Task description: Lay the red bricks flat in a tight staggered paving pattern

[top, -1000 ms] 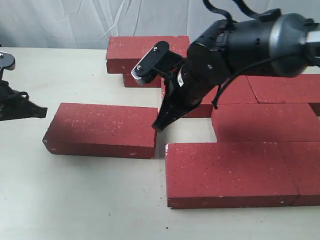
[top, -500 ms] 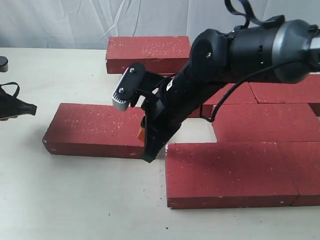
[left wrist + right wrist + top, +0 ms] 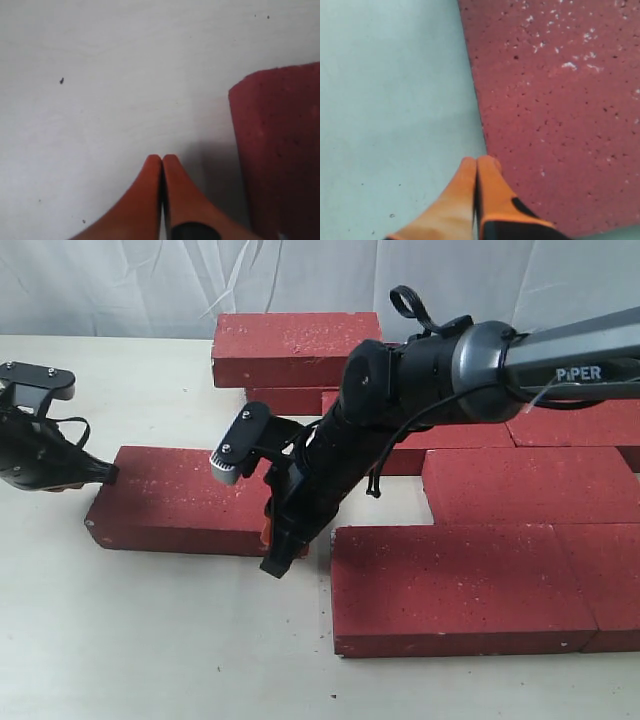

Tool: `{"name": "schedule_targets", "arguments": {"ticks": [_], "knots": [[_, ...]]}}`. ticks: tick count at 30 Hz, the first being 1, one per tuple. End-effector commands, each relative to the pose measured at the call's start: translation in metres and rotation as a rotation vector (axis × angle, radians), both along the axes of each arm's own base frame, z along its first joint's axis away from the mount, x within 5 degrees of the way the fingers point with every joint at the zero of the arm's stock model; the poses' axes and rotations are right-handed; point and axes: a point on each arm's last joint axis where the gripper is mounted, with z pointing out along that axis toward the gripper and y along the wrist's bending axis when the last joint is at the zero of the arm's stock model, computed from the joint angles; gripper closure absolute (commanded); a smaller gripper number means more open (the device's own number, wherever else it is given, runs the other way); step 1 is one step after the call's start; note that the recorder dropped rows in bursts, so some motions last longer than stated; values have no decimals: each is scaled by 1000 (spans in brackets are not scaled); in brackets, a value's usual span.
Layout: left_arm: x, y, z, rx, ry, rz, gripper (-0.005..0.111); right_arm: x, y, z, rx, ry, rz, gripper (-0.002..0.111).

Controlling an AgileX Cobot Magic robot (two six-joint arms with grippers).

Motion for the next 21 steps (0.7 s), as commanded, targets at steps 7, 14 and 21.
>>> {"name": "schedule_targets", "arguments": {"ticks": [7,14,21], "knots": [[0,-5,-1,-18,30,-13,107,5,-4,-2,-63,-56,22,109],[4,-5,2,-17,17,-20,107,-9,-13,63,28,-70,-54,109],[-13,2,23,-56,117,-39,107,49,-64,24,-6,-200,-411,109]]}}
